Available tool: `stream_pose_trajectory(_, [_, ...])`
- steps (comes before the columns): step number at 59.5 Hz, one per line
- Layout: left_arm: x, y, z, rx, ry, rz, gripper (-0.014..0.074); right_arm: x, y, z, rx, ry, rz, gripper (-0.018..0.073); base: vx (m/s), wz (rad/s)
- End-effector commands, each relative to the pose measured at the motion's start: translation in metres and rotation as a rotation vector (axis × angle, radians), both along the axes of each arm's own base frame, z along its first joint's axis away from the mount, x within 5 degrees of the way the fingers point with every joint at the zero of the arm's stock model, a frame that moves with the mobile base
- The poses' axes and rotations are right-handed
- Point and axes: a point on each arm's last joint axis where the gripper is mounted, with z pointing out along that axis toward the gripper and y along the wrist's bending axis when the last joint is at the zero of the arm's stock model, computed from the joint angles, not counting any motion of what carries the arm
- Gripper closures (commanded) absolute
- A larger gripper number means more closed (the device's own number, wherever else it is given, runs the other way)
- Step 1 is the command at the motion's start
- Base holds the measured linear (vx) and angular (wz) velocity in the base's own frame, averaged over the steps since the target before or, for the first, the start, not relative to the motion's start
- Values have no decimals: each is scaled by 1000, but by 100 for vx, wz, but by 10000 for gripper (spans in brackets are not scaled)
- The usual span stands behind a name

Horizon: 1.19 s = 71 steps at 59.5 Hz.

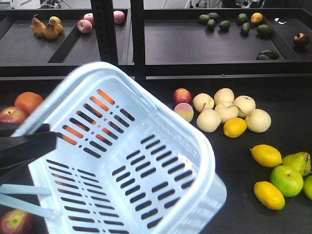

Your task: Pick three apples into basket with both arms

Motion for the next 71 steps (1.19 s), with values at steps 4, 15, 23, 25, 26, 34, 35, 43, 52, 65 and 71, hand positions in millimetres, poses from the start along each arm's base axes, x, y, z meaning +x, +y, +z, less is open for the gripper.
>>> stream_pose_trajectory(4, [-9,15,5,-189,-123,110,604,1,0,3,-11,-70,6,551,0,0])
stream_pose_trajectory(15, [-10,16,-22,-159,-78,121,604,1,0,3,-11,-70,6,551,0,0])
stream_pose_trajectory(23, [-7,14,-41,-121,-25,118,602,1,0,3,-11,-70,6,551,0,0])
stream_pose_trajectory(25, [-7,13,-46,-112,-12,117,602,1,0,3,-11,-70,6,551,0,0])
stream_pose_trajectory(26, [-7,13,-47,-110,-9,117,602,1,0,3,-11,-70,6,551,0,0])
stream_pose_trajectory(34, [-7,13,-57,-92,17,117,602,1,0,3,-11,-70,6,551,0,0])
stream_pose_trajectory(35, [-7,13,-58,-91,19,117,602,1,0,3,-11,-70,6,551,0,0])
stream_pose_trajectory(43, [-6,13,-63,-84,29,119,602,1,0,3,-11,-70,6,551,0,0])
stream_pose_trajectory(52, [-6,13,-62,-84,29,119,602,1,0,3,-11,-70,6,551,0,0])
stream_pose_trajectory(65, [-6,13,-62,-84,29,119,602,1,0,3,-11,-70,6,551,0,0])
stream_pose_trajectory(71, [-6,13,-62,-84,29,119,602,1,0,3,-11,-70,6,551,0,0])
